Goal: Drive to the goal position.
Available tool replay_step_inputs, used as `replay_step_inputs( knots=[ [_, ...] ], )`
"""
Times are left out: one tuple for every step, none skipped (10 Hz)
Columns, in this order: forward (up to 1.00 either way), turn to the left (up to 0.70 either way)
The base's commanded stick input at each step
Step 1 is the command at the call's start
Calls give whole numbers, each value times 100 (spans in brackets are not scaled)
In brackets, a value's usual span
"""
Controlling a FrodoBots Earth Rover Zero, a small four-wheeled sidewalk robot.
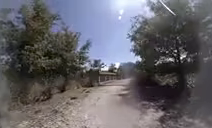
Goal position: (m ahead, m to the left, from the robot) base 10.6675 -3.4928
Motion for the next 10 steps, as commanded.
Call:
replay_step_inputs(
  knots=[
    [45, 0],
    [45, 0],
    [45, 0],
    [45, 0],
    [45, 0],
    [45, 0],
    [45, 0],
    [45, 0],
    [45, 0],
    [45, 0]
  ],
)
